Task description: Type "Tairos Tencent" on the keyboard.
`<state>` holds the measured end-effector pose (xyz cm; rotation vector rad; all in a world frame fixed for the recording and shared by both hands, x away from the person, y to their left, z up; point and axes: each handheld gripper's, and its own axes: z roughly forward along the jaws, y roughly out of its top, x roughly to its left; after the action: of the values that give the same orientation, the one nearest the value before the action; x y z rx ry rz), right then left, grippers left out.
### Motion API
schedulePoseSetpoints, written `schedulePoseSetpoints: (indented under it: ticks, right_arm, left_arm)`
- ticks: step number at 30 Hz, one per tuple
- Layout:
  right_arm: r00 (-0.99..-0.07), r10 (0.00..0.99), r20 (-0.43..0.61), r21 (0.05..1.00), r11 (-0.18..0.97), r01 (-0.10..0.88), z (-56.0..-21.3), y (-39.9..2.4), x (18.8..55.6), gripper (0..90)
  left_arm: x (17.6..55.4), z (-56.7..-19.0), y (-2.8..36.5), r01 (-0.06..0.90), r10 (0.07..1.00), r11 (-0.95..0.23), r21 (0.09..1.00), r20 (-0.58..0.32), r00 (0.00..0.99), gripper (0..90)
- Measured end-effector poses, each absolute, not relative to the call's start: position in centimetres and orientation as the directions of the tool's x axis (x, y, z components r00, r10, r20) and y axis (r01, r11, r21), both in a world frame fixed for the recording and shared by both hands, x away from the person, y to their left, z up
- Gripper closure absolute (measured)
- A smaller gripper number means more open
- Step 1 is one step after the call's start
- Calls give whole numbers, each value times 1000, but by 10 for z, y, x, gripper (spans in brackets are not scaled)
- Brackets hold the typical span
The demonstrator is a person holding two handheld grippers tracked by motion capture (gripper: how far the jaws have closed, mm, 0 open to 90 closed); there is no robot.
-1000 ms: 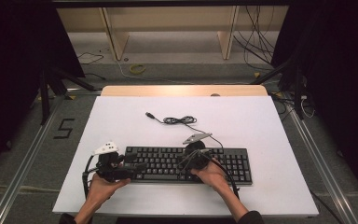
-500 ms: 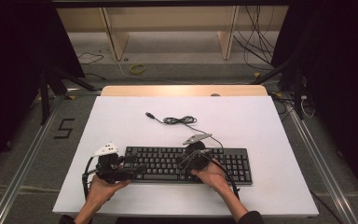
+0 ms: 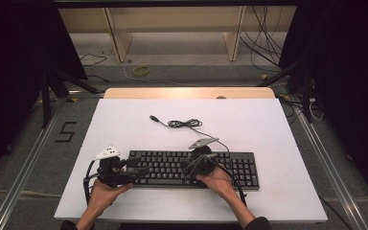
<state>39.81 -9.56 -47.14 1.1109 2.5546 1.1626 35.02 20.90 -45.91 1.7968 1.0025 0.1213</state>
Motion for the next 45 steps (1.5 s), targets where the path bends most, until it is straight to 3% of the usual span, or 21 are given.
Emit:
schedulePoseSetpoints:
  ticks: [7,12,18,28,45]
  right_arm:
    - [-727,660,188,729,403,554,-463,-100,396,890]
    - [-729,655,199,731,396,556,-461,-101,393,831]
    - [-737,644,206,747,383,544,-456,-102,388,638]
    - [-727,652,215,750,366,551,-450,-103,382,440]
    - [-730,648,219,754,362,548,-446,-103,376,361]
  left_arm:
    - [352,-460,210,571,687,-124,812,-346,640,310]
    - [353,-461,212,571,696,-129,811,-337,635,310]
    - [355,-463,213,571,706,-140,809,-323,630,309]
    - [358,-463,216,579,719,-139,804,-320,617,308]
    - [362,-465,218,599,730,-146,788,-323,603,368]
